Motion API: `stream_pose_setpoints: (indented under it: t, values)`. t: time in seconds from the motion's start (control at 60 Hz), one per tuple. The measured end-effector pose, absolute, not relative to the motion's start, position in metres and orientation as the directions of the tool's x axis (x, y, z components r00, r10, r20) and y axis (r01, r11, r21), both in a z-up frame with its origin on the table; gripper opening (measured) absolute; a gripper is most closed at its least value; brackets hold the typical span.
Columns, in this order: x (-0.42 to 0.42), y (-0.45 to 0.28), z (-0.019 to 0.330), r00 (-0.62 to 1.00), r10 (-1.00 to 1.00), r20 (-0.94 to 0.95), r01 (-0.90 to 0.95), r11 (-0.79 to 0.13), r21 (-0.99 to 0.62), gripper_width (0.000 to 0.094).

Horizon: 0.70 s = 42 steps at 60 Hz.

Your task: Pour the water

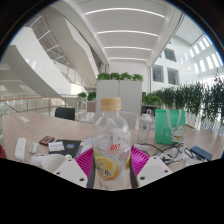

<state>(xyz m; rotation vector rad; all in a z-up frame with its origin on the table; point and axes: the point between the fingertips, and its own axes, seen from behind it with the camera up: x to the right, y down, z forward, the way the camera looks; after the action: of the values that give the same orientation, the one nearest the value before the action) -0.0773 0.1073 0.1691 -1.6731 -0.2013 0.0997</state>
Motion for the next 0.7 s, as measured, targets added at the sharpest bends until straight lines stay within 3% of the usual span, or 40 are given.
stream_pose_setpoints:
  t: [0.067,0.083,0.2,0.483,0.567,0.667,0.7]
  values:
    - [-0.066,0.110,0.150,0.978,0.208,-0.004,0.030,-0.160,-0.987,0.0501]
    - [-0.068,0.112,0.127,0.977,0.212,-0.018,0.017,-0.165,-0.986,0.0499]
    - [-0.064,0.113,0.100,0.967,0.249,-0.055,-0.007,-0.189,-0.982,0.0506]
    - [-0.072,0.109,0.107,0.954,0.300,-0.026,0.018,-0.144,-0.989,0.0531]
    - [-0.065,0.101,0.097,0.962,0.274,-0.017,0.042,-0.208,-0.977,0.0593]
    - [-0.064,0.077,0.087,0.966,0.257,-0.025,0.057,-0.305,-0.951,0.0847]
    - [-0.064,0.064,0.088,0.971,0.237,-0.043,0.041,-0.338,-0.940,0.0843]
